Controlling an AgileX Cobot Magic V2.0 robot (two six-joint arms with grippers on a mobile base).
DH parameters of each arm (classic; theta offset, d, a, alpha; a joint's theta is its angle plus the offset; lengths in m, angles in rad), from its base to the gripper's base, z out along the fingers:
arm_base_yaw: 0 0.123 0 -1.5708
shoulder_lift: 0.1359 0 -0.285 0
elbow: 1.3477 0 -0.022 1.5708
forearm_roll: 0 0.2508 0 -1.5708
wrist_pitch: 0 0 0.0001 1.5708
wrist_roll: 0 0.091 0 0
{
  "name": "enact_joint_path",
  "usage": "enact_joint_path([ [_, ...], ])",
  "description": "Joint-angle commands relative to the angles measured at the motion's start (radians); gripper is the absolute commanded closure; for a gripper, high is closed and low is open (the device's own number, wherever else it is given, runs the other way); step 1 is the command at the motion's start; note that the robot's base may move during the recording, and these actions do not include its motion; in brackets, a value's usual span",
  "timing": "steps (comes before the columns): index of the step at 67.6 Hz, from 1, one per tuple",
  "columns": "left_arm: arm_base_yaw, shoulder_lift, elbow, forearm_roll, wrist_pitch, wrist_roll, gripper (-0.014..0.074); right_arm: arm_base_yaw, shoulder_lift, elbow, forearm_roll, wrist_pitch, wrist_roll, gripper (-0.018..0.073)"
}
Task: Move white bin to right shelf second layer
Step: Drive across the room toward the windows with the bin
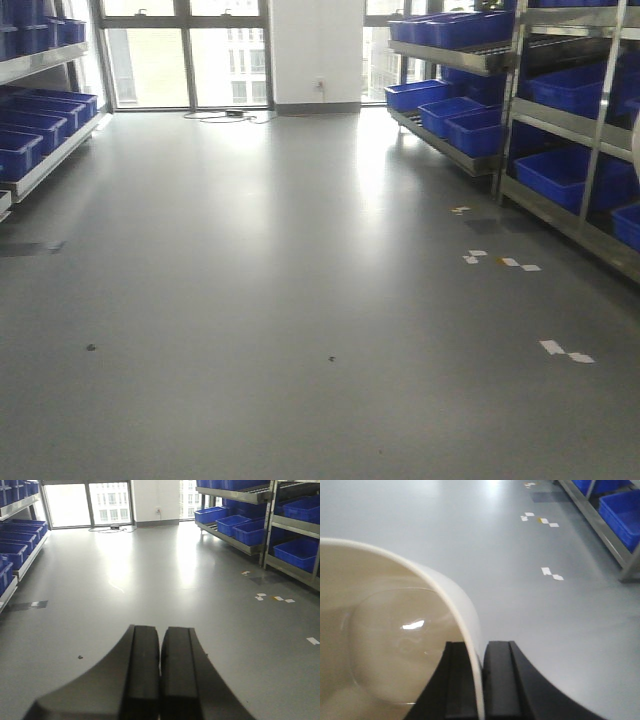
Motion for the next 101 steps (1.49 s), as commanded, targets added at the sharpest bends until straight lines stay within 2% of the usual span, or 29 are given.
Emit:
enact_joint_path([
  [1, -0.001, -0.015, 0.037, 0.000, -0.086, -0.003, 0.0512, -0.006, 0.004, -0.029, 0.000, -0.101, 0.004, 0.0514],
  [101, -0.001, -0.015, 0.037, 0.000, -0.086, -0.003, 0.0512, -0.006, 0.005, -0.029, 0.000, -0.101, 0.004, 0.0514],
])
